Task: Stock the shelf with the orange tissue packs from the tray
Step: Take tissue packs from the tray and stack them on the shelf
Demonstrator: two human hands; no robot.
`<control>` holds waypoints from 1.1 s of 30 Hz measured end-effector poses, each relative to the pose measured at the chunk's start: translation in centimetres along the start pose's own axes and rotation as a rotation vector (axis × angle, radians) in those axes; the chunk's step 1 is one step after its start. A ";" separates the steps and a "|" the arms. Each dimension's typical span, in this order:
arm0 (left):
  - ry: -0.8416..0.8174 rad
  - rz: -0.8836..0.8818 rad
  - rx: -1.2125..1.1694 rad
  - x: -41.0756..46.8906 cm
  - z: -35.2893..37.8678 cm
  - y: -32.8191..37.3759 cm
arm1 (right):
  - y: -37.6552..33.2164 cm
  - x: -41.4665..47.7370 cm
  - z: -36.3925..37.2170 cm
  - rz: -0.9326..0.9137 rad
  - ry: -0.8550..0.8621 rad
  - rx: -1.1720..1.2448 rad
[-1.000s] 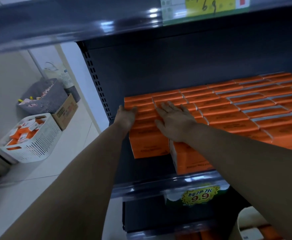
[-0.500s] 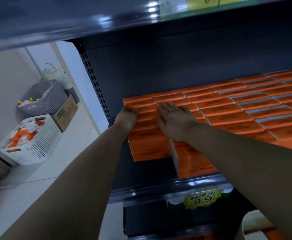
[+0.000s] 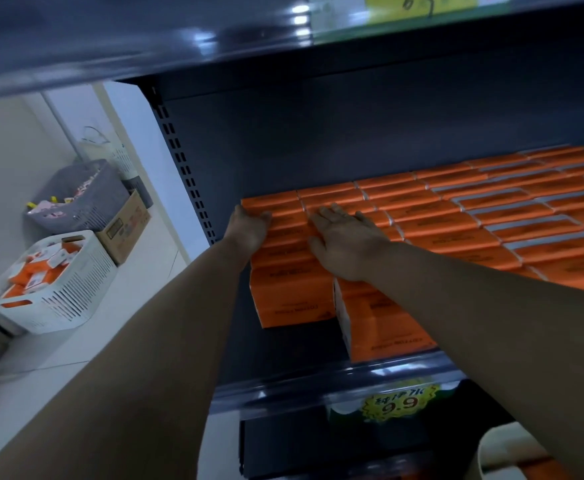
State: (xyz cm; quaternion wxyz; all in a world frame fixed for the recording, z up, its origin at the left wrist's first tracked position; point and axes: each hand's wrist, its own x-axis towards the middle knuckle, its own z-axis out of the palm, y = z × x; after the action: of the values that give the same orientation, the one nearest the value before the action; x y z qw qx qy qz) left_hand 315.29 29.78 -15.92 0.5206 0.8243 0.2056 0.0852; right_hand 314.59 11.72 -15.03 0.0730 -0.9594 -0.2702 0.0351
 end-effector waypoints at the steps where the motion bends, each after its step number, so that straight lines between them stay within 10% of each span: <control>1: 0.002 0.001 0.019 0.4 0.0 -0.1 | 0.1 0.2 0.0 0.002 0.006 0.005; 10: -0.032 -0.075 -0.073 2.8 0.2 -0.6 | 1.6 1.0 0.4 0.041 0.011 -0.019; 19: 0.019 0.222 0.601 -4.0 0.0 1.5 | 1.1 -4.1 -1.5 0.039 0.066 -0.008; 33: -0.200 0.481 0.677 -22.9 6.3 5.9 | 5.9 -23.9 -1.8 0.123 0.154 -0.050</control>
State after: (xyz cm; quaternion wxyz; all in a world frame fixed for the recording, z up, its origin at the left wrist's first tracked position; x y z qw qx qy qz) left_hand 298.41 12.59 -11.73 0.2032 0.9774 -0.0278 0.0516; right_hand 297.47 -5.99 -13.53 0.0675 -0.9755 -0.2053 -0.0410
